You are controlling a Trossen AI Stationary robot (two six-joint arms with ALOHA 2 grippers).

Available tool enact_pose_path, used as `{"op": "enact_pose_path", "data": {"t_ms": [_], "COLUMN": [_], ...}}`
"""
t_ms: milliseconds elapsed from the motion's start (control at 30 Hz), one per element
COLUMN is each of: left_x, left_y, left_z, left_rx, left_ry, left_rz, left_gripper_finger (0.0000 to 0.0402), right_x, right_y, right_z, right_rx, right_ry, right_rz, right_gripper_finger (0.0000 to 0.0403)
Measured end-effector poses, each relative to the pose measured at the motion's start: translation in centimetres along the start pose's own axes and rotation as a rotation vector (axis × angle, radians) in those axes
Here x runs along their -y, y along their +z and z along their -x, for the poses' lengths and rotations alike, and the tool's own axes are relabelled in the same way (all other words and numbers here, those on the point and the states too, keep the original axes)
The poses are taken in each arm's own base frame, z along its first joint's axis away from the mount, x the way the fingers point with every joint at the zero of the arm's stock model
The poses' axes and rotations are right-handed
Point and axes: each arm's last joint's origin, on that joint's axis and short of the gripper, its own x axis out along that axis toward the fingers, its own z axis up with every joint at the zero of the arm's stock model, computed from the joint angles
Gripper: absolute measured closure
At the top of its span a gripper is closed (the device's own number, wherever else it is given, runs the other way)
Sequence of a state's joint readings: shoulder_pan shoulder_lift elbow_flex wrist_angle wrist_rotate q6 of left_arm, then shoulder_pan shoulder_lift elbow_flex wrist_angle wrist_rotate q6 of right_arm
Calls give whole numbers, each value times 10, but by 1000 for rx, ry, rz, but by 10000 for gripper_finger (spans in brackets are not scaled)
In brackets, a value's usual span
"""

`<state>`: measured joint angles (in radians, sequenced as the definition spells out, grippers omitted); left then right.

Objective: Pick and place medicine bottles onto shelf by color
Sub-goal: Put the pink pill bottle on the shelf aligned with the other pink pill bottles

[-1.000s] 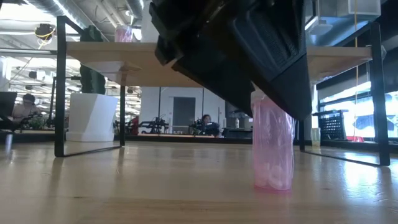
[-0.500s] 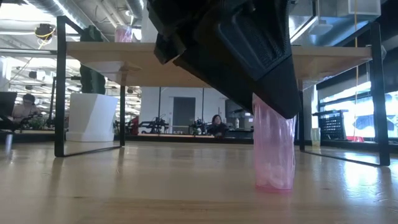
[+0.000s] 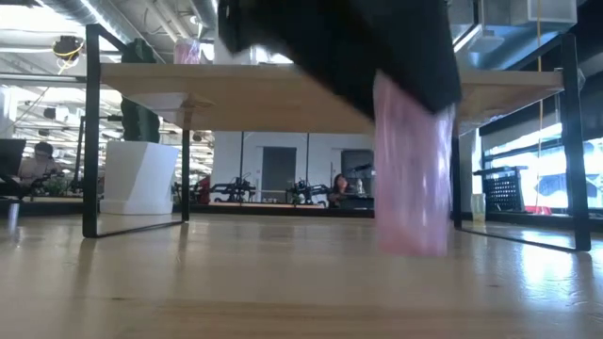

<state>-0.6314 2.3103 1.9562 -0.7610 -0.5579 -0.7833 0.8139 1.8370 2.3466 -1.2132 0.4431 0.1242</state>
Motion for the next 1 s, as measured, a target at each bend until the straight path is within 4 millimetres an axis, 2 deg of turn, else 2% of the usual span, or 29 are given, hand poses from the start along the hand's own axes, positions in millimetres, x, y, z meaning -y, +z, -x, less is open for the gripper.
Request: {"op": "enact_pose_path", "data": {"t_ms": [133,500,633,767,1000], "left_x": [1,0,-5,-20,-44], "left_y": [14,50,55,58,52], "left_z": [19,97,121,149,194], "left_rx": [2,48,68,86,144], "left_ry": [-7,-30,-37,-16,77], "left_rz": [23,80,100,175,241], "left_gripper_finger": [314,315,315,315,315], "right_x": [0,0,0,0,0], "right_y": [0,1,2,2,2], "right_z": [0,0,0,0,0], "right_rx": [0,12,15,18,18], "right_ry": [0,1,1,2,2], "right_rz": [0,-6,-7,-7,-7], "right_gripper_finger": [211,211,211,211,211]}}
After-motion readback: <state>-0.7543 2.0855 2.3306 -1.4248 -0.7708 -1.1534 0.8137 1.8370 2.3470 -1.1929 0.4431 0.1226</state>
